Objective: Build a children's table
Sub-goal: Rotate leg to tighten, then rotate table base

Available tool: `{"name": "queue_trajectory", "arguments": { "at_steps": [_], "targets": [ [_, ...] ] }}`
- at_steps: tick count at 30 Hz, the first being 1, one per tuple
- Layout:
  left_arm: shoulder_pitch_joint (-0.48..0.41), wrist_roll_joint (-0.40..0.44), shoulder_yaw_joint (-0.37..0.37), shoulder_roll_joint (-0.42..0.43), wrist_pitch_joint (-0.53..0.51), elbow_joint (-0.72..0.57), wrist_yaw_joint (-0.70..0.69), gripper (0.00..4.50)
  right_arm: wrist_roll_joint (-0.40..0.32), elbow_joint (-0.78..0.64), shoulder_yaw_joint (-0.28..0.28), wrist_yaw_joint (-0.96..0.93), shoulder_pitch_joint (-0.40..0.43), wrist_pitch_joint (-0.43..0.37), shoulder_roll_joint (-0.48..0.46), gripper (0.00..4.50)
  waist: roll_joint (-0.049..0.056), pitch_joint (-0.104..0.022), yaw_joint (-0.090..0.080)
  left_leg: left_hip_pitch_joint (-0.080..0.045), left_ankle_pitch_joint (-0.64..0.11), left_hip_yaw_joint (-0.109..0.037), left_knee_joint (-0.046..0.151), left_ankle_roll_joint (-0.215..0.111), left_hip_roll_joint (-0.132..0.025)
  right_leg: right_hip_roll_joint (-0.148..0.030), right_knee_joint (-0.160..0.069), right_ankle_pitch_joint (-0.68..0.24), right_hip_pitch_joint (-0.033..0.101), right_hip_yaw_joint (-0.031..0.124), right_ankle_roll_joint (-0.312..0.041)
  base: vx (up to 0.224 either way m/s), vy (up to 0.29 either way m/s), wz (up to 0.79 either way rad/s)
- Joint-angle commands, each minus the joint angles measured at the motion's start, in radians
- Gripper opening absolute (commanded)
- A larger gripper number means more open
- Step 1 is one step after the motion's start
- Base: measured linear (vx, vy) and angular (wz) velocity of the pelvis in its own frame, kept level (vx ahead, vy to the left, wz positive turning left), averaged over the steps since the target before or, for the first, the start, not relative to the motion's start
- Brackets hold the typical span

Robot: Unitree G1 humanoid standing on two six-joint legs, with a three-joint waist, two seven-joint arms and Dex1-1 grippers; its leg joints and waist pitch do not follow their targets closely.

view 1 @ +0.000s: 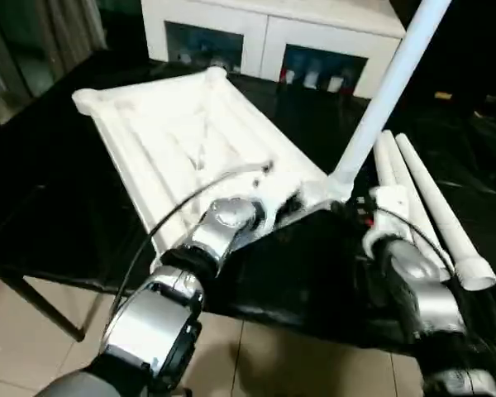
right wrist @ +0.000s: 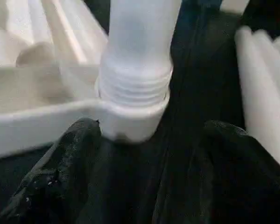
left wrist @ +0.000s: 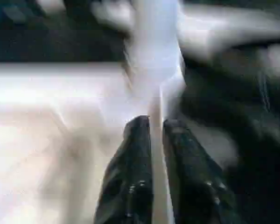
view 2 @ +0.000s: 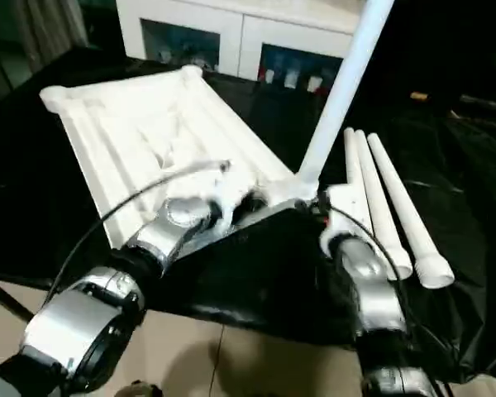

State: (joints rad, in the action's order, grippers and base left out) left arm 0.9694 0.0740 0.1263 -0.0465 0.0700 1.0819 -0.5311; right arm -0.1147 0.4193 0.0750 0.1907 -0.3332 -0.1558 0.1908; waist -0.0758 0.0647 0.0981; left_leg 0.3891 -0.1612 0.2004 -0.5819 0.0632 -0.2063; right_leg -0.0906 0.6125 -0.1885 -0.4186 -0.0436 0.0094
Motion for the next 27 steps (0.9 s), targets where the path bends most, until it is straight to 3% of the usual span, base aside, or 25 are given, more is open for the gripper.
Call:
{"name": "queue_trajectory", "arguments": {
  "at_steps": [1,2,5,7,8,9,10,13,14,15,16,18,19,20,21,23,27],
  "targets": [
    [0.047,-0.027,-0.036,0.008,0.017,-0.025,0.054,0.98,-0.002,-0.063,-0.017,-0.005,0.012,-0.047,-0.009,3.82,-0.005,-0.077,0.002,-0.022,-0.139,-0.01,0.053,-0.108,-0.019,-0.046,-0.058,0.023,0.063,0.027,-0.249,0.0,0.0,0.0],
    [0.061,-0.009,-0.043,0.038,0.018,-0.029,0.116,0.97,0.003,-0.079,-0.03,-0.004,0.018,-0.068,-0.015,3.82,0.001,-0.074,-0.003,-0.023,-0.173,-0.012,0.057,-0.093,-0.021,-0.045,-0.063,-0.026,0.061,0.028,-0.239,0.0,0.0,0.0],
    [0.077,0.01,-0.066,0.093,0.007,-0.037,0.2,1.29,0.006,-0.105,-0.046,0.002,0.029,-0.109,-0.019,3.82,0.001,-0.073,-0.008,-0.022,-0.187,-0.015,0.061,-0.068,-0.019,-0.043,-0.066,-0.071,0.065,0.028,-0.204,0.0,0.0,0.0],
    [0.072,0.033,-0.092,0.187,-0.015,-0.062,0.27,1.39,0.01,-0.117,-0.059,0.01,0.035,-0.139,-0.023,3.82,0.008,-0.077,-0.007,-0.026,-0.166,-0.016,0.059,-0.054,-0.018,-0.04,-0.06,-0.039,0.063,0.029,-0.203,0.0,0.0,0.0],
    [0.072,0.033,-0.092,0.187,-0.015,-0.062,0.27,1.39,0.01,-0.117,-0.059,0.01,0.035,-0.139,-0.023,3.82,0.008,-0.078,-0.007,-0.027,-0.158,-0.015,0.058,-0.052,-0.019,-0.039,-0.058,-0.022,0.061,0.029,-0.204,0.0,0.0,0.0],
    [0.051,0.063,-0.112,0.291,-0.03,-0.085,0.329,1.39,0.011,-0.111,-0.066,0.014,0.033,-0.147,-0.03,3.82,0.011,-0.078,-0.006,-0.028,-0.146,-0.016,0.058,-0.049,-0.02,-0.038,-0.053,0.006,0.061,0.029,-0.21,0.0,0.0,0.0],
    [0.049,0.065,-0.114,0.298,-0.031,-0.086,0.332,1.39,0.012,-0.111,-0.067,0.014,0.032,-0.147,-0.03,3.82,0.013,-0.08,-0.012,-0.023,-0.13,-0.017,0.058,-0.043,-0.018,-0.036,-0.047,0.031,0.065,0.028,-0.207,0.0,0.0,0.0],
    [-0.03,0.102,-0.149,0.465,-0.116,-0.152,0.34,1.39,0.022,-0.082,-0.085,0.019,0.015,-0.152,-0.044,3.82,0.018,-0.078,-0.012,-0.034,-0.112,-0.014,0.057,-0.03,-0.02,-0.034,-0.041,0.071,0.057,0.028,-0.221,0.0,0.0,0.0],
    [-0.03,0.102,-0.149,0.465,-0.116,-0.152,0.34,1.39,0.022,-0.082,-0.085,0.019,0.015,-0.152,-0.044,3.82,0.019,-0.076,-0.014,-0.032,-0.109,-0.014,0.059,-0.026,-0.02,-0.033,-0.04,0.07,0.056,0.029,-0.222,0.0,0.0,0.0],
    [-0.06,0.114,-0.152,0.51,-0.14,-0.175,0.339,1.39,0.023,-0.075,-0.093,0.02,0.01,-0.158,-0.049,3.82,0.025,-0.077,-0.01,-0.037,-0.112,-0.013,0.059,-0.014,-0.021,-0.034,-0.04,0.066,0.053,0.028,-0.224,0.0,0.0,0.0],
    [-0.102,0.128,-0.164,0.559,-0.173,-0.211,0.348,1.39,0.025,-0.061,-0.101,0.02,0.001,-0.157,-0.055,3.82,0.024,-0.074,-0.012,-0.036,-0.116,-0.012,0.061,-0.012,-0.021,-0.032,-0.042,0.065,0.052,0.029,-0.224,0.0,0.0,0.0],
    [-0.152,0.141,-0.179,0.606,-0.213,-0.258,0.351,1.39,0.026,-0.046,-0.108,0.027,-0.012,-0.152,-0.062,3.82,0.028,-0.073,-0.007,-0.046,-0.158,-0.01,0.064,0.017,-0.025,-0.034,-0.043,0.026,0.043,0.028,-0.22,0.0,0.0,0.0],
    [-0.152,0.141,-0.179,0.606,-0.213,-0.258,0.351,1.39,0.026,-0.046,-0.108,0.027,-0.012,-0.152,-0.062,3.82,0.028,-0.07,-0.009,-0.043,-0.17,-0.011,0.066,0.023,-0.025,-0.035,-0.044,0.017,0.043,0.03,-0.219,0.0,0.0,0.0],
    [-0.195,0.157,-0.178,0.644,-0.24,-0.289,0.353,1.39,0.024,-0.032,-0.109,0.029,-0.026,-0.148,-0.072,3.82,0.024,-0.068,-0.005,-0.045,-0.195,-0.01,0.069,0.036,-0.026,-0.036,-0.046,-0.012,0.041,0.03,-0.212,0.0,0.0,0.0],
    [-0.237,0.166,-0.176,0.675,-0.266,-0.311,0.347,1.39,0.023,-0.015,-0.11,0.03,-0.041,-0.145,-0.081,3.82,0.026,-0.066,-0.006,-0.039,-0.221,-0.014,0.073,0.047,-0.026,-0.04,-0.046,-0.052,0.043,0.03,-0.201,0.0,0.0,0.0],
    [-0.272,0.165,-0.167,0.691,-0.292,-0.322,0.33,1.39,0.024,0.007,-0.111,0.028,-0.057,-0.138,-0.089,3.82,0.027,-0.063,-0.008,-0.042,-0.252,-0.014,0.076,0.062,-0.025,-0.039,-0.052,-0.098,0.037,0.032,-0.185,0.0,0.0,0.0],
    [-0.384,0.064,-0.153,0.633,-0.457,-0.511,0.149,1.39,0.027,0.102,-0.113,0.039,-0.112,-0.104,-0.102,3.82,0.028,-0.062,-0.008,-0.042,-0.285,-0.014,0.078,0.084,-0.025,-0.046,-0.058,-0.146,0.032,0.036,-0.189,0.0,0.0,0.0]
  ]
}}
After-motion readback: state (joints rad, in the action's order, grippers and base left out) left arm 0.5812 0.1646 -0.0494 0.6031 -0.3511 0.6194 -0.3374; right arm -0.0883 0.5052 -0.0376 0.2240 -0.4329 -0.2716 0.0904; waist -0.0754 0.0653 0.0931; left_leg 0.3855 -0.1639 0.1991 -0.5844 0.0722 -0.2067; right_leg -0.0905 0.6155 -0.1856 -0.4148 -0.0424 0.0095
